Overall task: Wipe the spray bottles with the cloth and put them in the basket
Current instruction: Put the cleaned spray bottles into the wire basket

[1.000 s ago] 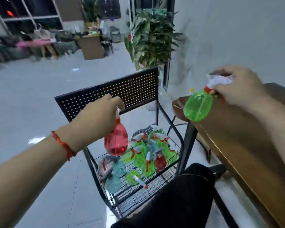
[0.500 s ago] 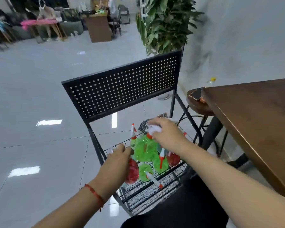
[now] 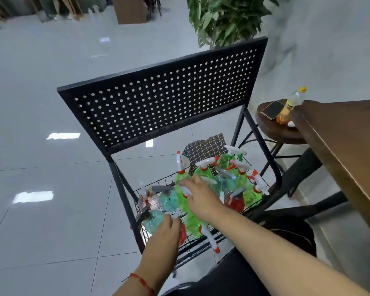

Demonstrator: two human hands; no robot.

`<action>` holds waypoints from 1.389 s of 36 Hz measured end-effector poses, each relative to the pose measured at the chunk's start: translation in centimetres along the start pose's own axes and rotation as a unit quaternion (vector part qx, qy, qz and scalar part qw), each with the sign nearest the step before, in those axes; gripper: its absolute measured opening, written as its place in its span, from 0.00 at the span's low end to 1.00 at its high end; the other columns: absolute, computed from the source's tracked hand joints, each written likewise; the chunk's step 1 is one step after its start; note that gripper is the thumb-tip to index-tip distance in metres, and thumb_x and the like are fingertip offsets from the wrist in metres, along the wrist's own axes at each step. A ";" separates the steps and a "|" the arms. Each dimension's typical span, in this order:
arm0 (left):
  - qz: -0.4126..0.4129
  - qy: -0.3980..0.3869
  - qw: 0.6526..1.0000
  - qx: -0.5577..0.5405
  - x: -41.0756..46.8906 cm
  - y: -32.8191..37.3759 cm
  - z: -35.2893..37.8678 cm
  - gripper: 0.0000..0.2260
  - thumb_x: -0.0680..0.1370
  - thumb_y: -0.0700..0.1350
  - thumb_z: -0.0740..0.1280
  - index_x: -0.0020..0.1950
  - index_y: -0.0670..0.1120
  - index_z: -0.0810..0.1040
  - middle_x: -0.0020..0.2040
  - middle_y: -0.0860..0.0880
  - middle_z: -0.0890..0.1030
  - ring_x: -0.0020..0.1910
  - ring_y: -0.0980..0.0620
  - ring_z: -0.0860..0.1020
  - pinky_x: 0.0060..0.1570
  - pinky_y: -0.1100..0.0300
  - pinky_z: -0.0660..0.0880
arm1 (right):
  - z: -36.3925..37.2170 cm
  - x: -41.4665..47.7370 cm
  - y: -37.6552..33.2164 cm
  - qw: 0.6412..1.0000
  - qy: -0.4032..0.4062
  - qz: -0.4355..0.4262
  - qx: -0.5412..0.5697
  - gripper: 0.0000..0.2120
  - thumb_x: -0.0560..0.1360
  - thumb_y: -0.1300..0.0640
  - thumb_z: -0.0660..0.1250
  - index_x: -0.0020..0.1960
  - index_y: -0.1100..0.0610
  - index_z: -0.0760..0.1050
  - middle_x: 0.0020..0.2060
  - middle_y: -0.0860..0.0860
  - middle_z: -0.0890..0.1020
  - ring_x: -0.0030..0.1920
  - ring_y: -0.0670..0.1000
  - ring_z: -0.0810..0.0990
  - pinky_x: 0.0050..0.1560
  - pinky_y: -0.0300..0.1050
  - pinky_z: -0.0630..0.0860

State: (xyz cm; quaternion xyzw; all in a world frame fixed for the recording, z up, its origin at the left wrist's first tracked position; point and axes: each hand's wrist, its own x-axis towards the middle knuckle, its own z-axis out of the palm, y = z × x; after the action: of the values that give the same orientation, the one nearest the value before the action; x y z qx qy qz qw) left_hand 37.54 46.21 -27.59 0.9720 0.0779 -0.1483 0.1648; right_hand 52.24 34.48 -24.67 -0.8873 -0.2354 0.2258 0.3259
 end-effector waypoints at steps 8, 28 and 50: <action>-0.023 -0.036 0.999 0.012 0.0 0.1 1.2 0.32 0.79 0.34 0.71 0.78 0.49 0.63 0.75 0.46 0.63 0.61 0.49 0.81 0.57 0.56 0.80 | 2.5 2.8 0.3 0.996 -0.021 -0.009 -0.083 0.29 0.78 0.70 0.63 0.76 0.51 0.70 0.70 0.52 0.67 0.56 0.58 0.81 0.56 0.56 0.81; -0.015 -0.067 0.997 0.044 1.0 0.1 -0.9 0.19 0.81 0.38 0.63 0.70 0.50 0.69 0.64 0.45 0.76 0.54 0.41 0.84 0.51 0.51 0.81 | -2.5 -3.0 3.3 0.995 0.069 0.011 -0.077 0.14 0.84 0.55 0.63 0.68 0.54 0.78 0.62 0.47 0.79 0.55 0.47 0.80 0.56 0.43 0.76; -0.140 -0.020 0.987 0.077 4.7 -1.2 -3.8 0.29 0.77 0.26 0.63 0.77 0.39 0.63 0.69 0.37 0.80 0.53 0.41 0.86 0.50 0.50 0.83 | 2.1 -6.2 3.3 0.975 -0.066 0.128 -0.172 0.14 0.84 0.55 0.56 0.64 0.58 0.75 0.56 0.58 0.83 0.50 0.61 0.80 0.41 0.47 0.70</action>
State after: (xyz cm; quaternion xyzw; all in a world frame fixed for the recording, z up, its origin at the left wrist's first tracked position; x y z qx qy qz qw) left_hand 42.72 49.16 -25.98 0.9581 0.1986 -0.1947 0.0684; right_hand 47.07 29.74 -26.79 -0.9360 -0.1763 0.2795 0.1208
